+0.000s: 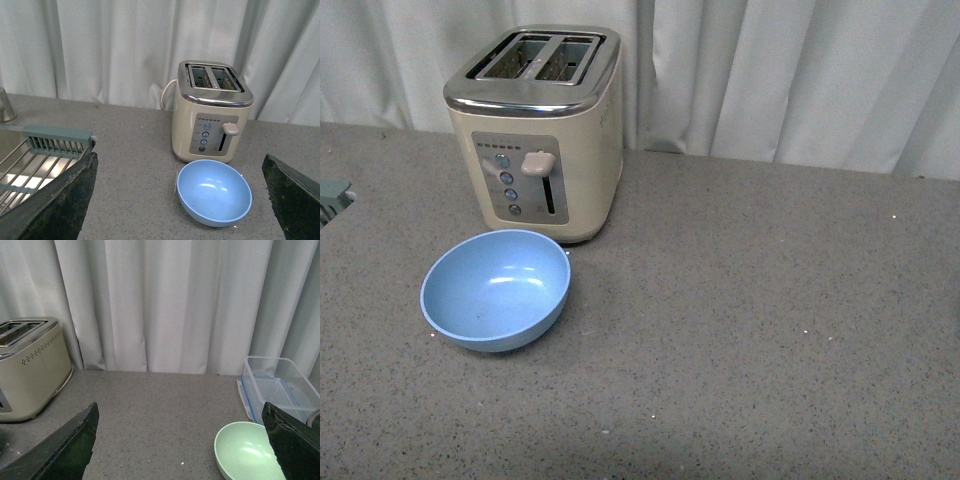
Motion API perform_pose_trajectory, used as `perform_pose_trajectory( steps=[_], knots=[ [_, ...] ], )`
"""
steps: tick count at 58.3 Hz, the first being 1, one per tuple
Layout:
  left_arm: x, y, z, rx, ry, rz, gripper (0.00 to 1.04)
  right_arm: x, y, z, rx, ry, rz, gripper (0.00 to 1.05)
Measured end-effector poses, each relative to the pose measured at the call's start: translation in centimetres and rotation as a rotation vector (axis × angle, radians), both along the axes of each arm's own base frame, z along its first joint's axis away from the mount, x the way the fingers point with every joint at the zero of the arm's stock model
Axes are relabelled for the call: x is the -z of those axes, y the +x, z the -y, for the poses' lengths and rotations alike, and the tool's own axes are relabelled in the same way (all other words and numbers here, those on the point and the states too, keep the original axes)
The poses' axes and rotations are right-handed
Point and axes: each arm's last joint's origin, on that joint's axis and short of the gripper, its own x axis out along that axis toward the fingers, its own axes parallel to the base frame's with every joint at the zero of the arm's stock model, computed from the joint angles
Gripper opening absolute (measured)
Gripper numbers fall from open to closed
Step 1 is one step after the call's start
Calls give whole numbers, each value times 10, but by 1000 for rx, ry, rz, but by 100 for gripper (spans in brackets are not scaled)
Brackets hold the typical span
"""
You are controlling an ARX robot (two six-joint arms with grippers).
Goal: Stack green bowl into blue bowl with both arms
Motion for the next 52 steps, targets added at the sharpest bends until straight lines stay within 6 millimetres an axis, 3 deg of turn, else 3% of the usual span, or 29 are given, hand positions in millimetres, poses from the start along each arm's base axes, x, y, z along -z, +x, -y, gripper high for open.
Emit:
perform_pose_trajectory(
  steps=[42,44,49,52],
  knots=[
    [0,0,0,1,-1,-4,98,0,0,0,0,0,0,96],
    [-1,0,0,9,-52,-62,98,0,0,0,0,0,0,96],
    [1,2,1,-50,-338,-481,98,0,0,0,0,0,0,96],
    [8,1,0,-131,-482,-621,98,0,0,0,-2,0,0,96]
  ],
)
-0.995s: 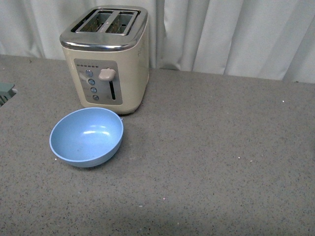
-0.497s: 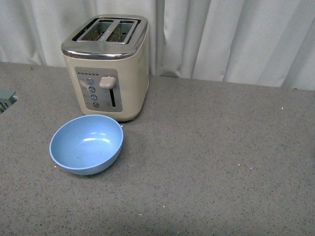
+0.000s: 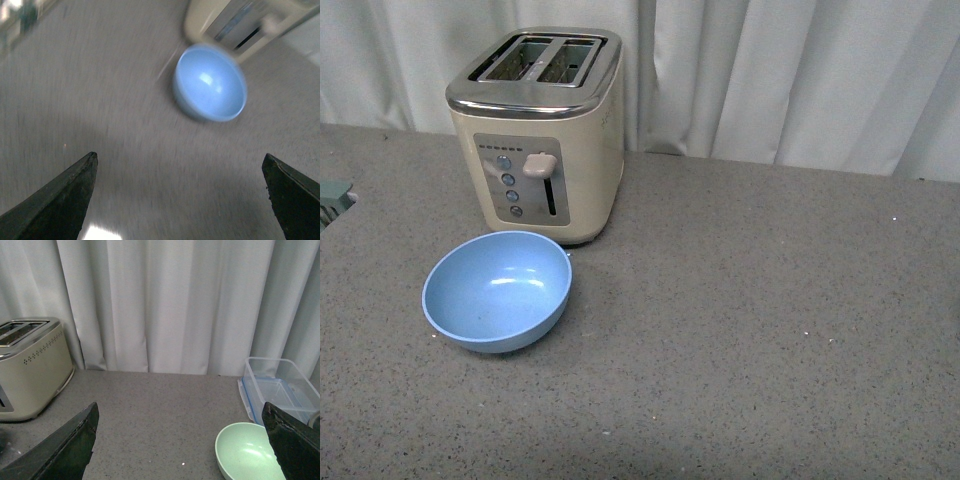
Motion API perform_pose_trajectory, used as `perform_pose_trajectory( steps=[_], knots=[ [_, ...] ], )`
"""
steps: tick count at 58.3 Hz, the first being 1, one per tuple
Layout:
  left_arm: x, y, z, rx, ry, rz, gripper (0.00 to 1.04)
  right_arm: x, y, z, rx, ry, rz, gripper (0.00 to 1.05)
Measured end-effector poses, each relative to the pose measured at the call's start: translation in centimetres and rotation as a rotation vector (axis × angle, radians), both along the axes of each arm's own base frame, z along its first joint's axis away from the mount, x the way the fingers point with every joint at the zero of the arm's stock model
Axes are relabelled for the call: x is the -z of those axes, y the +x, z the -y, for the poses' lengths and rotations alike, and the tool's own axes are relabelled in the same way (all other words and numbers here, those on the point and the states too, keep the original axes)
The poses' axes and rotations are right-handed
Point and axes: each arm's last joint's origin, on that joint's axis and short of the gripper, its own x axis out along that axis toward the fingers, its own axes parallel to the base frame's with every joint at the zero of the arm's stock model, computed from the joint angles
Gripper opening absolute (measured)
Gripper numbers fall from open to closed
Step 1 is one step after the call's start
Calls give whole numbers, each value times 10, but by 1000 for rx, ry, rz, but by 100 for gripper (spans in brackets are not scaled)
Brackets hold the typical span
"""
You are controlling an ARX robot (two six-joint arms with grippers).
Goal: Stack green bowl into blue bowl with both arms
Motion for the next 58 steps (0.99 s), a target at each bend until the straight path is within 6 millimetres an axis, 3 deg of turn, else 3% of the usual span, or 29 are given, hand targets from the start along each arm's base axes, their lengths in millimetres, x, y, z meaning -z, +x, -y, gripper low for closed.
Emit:
perform_pose_trajectory(
  steps=[7,13,33,58],
  knots=[
    [5,4,-4,-159,-175,-63,98,0,0,0,1,0,-1,96],
    [5,12,-3,-191,-212,-55,98,0,0,0,1,0,0,96],
    [22,65,9,-136,-111,-192,98,0,0,0,0,0,0,96],
    [48,96,19,-127,-13,-259,98,0,0,0,0,0,0,96]
  ],
)
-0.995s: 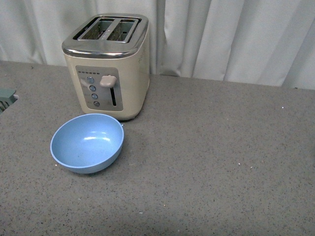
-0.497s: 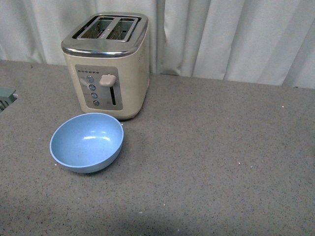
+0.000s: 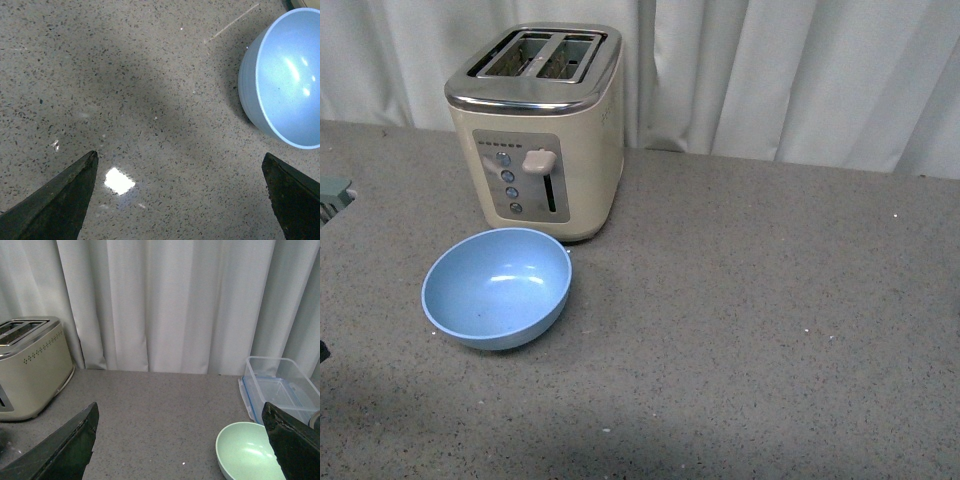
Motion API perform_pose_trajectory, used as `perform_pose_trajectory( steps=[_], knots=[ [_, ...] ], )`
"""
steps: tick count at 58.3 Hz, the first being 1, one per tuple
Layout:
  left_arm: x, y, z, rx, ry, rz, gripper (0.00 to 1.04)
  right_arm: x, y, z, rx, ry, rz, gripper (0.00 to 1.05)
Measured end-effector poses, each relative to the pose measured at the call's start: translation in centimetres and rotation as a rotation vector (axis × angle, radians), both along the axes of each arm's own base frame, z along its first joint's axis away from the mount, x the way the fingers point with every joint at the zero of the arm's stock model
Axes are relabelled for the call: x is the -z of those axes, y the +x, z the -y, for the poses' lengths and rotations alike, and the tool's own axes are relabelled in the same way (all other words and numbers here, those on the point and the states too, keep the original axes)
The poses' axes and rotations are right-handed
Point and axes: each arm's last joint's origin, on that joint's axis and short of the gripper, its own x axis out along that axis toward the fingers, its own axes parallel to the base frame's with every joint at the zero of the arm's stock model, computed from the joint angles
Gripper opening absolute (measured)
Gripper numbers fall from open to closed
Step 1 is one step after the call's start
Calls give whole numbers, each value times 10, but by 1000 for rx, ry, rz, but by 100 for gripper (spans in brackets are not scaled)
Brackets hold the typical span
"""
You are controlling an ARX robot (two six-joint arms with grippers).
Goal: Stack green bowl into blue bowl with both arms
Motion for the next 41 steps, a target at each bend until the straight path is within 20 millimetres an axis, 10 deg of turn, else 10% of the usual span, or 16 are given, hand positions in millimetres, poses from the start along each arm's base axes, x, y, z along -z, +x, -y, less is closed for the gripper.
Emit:
perform_pose_trajectory(
  steps=[41],
  knots=[
    [20,46,46,224,52,-56,98,0,0,0,0,0,0,96]
  ],
)
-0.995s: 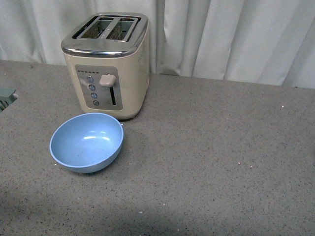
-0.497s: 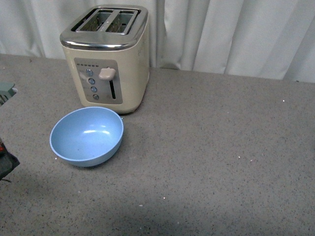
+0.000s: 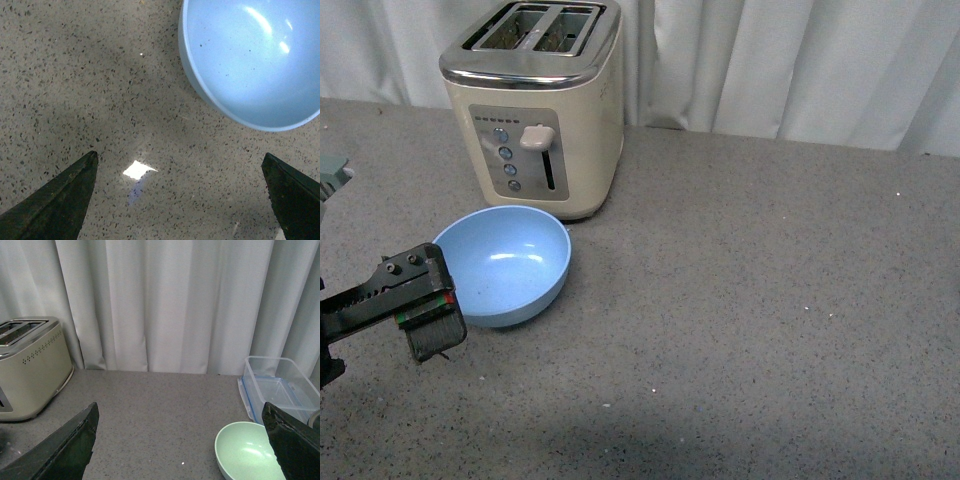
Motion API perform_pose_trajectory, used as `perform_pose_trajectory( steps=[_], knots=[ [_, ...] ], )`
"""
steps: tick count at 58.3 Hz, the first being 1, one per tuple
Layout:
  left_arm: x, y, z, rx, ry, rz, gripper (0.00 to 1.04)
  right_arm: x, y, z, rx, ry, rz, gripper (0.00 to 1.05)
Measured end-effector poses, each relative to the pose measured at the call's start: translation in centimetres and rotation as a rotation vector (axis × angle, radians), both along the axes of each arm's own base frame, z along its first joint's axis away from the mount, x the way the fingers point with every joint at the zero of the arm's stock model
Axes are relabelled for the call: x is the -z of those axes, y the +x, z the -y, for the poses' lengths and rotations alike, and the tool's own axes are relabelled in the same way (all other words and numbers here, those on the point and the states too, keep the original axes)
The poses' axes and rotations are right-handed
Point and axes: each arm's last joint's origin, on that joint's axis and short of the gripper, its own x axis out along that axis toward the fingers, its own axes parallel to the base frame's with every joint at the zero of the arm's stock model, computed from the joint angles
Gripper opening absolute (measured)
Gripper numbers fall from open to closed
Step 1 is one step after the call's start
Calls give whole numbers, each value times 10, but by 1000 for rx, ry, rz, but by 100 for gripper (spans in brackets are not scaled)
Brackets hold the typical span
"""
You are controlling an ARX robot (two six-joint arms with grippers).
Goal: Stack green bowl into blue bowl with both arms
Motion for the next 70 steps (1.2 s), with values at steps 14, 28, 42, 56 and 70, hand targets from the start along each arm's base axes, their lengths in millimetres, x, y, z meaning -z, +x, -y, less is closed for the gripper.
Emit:
perform_pose_trajectory(
  steps=[14,28,42,56,70],
  knots=[
    [0,11,7,38,21,-6,98,0,0,0,0,0,0,96],
    [4,20,3,14,37,-39,98,0,0,0,0,0,0,96],
    [9,26,-2,-16,59,-55,98,0,0,0,0,0,0,96],
    [8,30,-1,-15,58,-55,98,0,0,0,0,0,0,96],
    [4,37,2,-11,57,-46,98,0,0,0,0,0,0,96]
  ],
)
